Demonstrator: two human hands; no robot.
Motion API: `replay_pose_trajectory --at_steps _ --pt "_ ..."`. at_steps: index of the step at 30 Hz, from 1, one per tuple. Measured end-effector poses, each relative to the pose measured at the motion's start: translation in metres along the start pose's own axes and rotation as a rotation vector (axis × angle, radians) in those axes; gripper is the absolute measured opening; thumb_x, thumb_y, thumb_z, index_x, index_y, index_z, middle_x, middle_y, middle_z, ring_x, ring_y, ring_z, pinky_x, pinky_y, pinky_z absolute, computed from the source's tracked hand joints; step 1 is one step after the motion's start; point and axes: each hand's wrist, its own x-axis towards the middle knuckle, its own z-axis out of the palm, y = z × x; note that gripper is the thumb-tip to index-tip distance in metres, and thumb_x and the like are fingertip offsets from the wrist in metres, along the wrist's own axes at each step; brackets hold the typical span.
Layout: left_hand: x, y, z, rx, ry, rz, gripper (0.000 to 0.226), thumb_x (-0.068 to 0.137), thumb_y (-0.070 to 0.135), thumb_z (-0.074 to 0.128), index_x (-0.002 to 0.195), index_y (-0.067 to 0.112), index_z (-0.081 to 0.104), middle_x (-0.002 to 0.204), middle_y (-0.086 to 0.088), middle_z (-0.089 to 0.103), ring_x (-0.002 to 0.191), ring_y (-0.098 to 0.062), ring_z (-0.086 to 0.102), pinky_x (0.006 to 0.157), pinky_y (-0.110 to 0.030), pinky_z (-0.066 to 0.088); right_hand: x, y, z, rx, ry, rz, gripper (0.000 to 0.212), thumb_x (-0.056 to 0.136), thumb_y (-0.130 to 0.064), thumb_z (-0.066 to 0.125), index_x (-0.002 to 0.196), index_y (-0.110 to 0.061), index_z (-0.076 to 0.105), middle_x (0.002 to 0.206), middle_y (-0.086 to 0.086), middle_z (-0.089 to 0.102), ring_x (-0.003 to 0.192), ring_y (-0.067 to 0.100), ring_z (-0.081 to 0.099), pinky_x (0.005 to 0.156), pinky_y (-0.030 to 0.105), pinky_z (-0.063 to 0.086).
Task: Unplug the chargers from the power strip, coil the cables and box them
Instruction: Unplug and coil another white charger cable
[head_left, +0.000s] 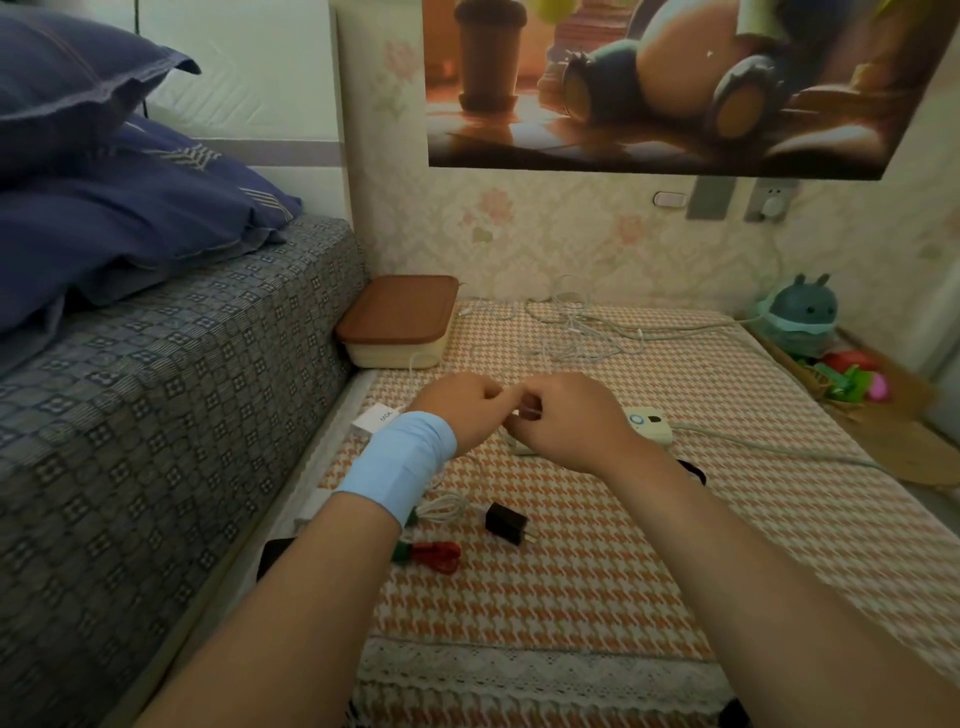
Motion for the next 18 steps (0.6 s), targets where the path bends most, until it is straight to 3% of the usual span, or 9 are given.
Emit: replay_pose_trajectory --at_steps 2,5,8,12,15,18 --pt "-0.001 -0.005 -0.006 0.080 0.078 -0.025 0.058 0.092 0.058 0.046 0.057 0.012 0.054 0.054 -0.004 0.046 0.051 -0.022 0.043 0.053 -0.033 0.039 0.000 0.012 0.001 -0.063 -0.055 0.068 0.032 0.091 -0.044 0.061 0.069 -0.021 0.054 0.065 -0.005 0.054 0.059 0.014 0.049 0.051 0.029 0.030" --pt "-0.002 -0.012 -0.012 0.064 0.271 -0.006 0.058 0.089 0.060 0.052 0.054 0.017 0.036 0.051 -0.003 0.035 0.049 -0.020 0.035 0.051 -0.030 0.028 0.002 0.025 0.004 -0.030 -0.049 0.129 0.029 0.093 -0.035 0.058 0.073 -0.016 0.063 0.067 0.001 0.060 0.061 0.019 0.055 0.049 0.028 0.032" --pt "-0.002 -0.014 -0.010 -0.183 0.543 0.056 0.055 0.087 0.050 0.061 0.052 0.016 0.036 0.049 -0.002 0.031 0.050 -0.017 0.030 0.051 -0.029 0.027 0.004 0.032 0.007 -0.009 -0.017 0.133 0.027 0.098 -0.034 0.057 0.078 -0.018 0.066 0.071 -0.003 0.063 0.063 0.015 0.056 0.050 0.027 0.034" --pt "0.002 -0.026 -0.027 -0.582 0.927 -0.003 0.047 0.085 0.027 0.063 0.049 0.006 0.039 0.049 0.001 0.028 0.051 -0.014 0.026 0.053 -0.030 0.026 0.004 0.056 0.019 0.110 -0.085 0.272 0.035 0.099 -0.037 0.058 0.082 -0.009 0.069 0.073 0.007 0.067 0.067 0.025 0.061 0.060 0.031 0.038" --pt "0.005 -0.037 -0.027 -0.483 1.020 -0.086 0.048 0.089 0.028 0.060 0.053 0.000 0.045 0.051 -0.002 0.034 0.050 -0.015 0.029 0.054 -0.031 0.028 0.004 0.060 0.021 0.294 -0.042 0.318 0.041 0.101 -0.034 0.057 0.072 -0.005 0.059 0.066 0.006 0.057 0.060 0.022 0.051 0.062 0.031 0.038" --pt "0.006 -0.043 -0.025 -0.330 1.027 -0.207 0.045 0.091 0.042 0.053 0.057 0.013 0.056 0.067 -0.007 0.052 0.067 -0.025 0.047 0.068 -0.037 0.041 0.006 0.049 0.016 0.417 0.016 0.248 0.037 0.104 -0.034 0.053 0.077 -0.011 0.067 0.071 -0.002 0.066 0.071 0.018 0.062 0.068 0.032 0.046"
